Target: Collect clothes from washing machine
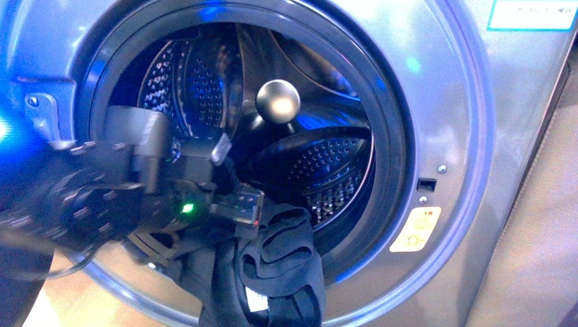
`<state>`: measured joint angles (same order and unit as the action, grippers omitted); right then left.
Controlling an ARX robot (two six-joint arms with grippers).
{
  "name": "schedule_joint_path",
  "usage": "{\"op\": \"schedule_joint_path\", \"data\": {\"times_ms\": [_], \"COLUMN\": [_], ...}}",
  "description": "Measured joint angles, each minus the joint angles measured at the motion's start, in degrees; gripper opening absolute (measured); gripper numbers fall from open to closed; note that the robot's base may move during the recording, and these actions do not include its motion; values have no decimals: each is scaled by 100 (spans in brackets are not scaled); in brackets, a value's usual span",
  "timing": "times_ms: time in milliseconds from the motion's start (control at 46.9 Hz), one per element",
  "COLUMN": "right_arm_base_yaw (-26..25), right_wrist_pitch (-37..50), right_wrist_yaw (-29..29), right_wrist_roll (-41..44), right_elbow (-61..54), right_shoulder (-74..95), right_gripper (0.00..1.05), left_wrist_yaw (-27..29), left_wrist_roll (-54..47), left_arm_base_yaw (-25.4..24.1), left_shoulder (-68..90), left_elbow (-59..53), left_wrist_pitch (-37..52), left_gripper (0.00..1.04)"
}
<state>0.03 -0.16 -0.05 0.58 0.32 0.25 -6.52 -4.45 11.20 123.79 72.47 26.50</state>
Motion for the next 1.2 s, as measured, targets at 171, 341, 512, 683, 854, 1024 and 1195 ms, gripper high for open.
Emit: {"op": "schedule_joint_path", "data": {"times_ms": [171, 341, 512, 683, 854, 1024, 1195], "right_arm_base_yaw": [0, 0, 0, 0, 0, 0, 0], "right_wrist_pitch": [0, 0, 0, 0, 0, 0, 0], "right_wrist_yaw": [0, 0, 0, 0, 0, 0, 0], "right_wrist_roll": [0, -2, 0, 0, 0, 0, 0], "right_elbow": [0, 0, 0, 0, 0, 0, 0], "right_shoulder": [0, 0, 0, 0, 0, 0, 0], "right_gripper": [97, 97, 97, 97, 97, 97, 97], "left_wrist_yaw": [44, -9, -74, -11, 225, 492, 619], "left_wrist_roll": [227, 581, 841, 929, 887, 765, 581], "left_arm_base_yaw": [105, 306, 546, 754, 914, 935, 772], "left_shoulder": [74, 74, 74, 59, 57, 192, 374], "left_elbow": [363, 402, 396, 369, 367, 431, 474], "left_wrist_pitch": [-857, -1410, -1633, -1683, -1720, -1696, -1591], "left_gripper": [98, 98, 98, 98, 98, 98, 98]}}
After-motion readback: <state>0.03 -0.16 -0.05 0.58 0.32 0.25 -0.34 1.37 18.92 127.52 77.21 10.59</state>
